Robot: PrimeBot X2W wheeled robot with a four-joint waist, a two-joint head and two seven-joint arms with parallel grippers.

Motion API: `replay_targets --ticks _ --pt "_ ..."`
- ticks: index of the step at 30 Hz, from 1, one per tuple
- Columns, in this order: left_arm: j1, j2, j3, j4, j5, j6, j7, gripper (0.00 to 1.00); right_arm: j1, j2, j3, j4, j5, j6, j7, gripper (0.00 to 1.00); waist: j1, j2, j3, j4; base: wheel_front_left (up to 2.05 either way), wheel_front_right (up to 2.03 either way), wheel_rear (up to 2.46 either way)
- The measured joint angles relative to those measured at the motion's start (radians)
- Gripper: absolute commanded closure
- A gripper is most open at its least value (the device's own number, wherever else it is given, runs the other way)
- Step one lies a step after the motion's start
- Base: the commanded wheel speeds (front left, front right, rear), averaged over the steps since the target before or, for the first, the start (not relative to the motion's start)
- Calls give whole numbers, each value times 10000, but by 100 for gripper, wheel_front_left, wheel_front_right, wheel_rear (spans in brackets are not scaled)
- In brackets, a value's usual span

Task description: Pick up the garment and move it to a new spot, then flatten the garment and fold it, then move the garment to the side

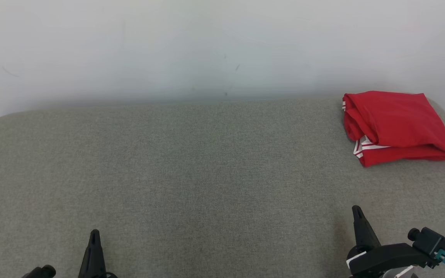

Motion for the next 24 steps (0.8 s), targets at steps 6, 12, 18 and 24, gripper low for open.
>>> replay_targets --ticks 6,12,18,24 --pt "-238 0 -33 142 -882 -35 140 100 -227 -21 -203 123 771 0 284 100 0 0 5 10 0 0 0" --pt "-462 0 -69 280 -1645 -46 268 100 -412 -38 -393 263 1486 0 546 100 0 0 11 21 0 0 0" --pt "-666 2 -100 405 -2403 -98 360 100 -616 -52 -583 376 2194 0 805 100 0 0 16 31 0 0 0" --pt "-869 4 -125 520 -3154 -121 464 100 -785 -63 -763 479 2846 0 1032 100 -1 0 22 41 0 0 0"
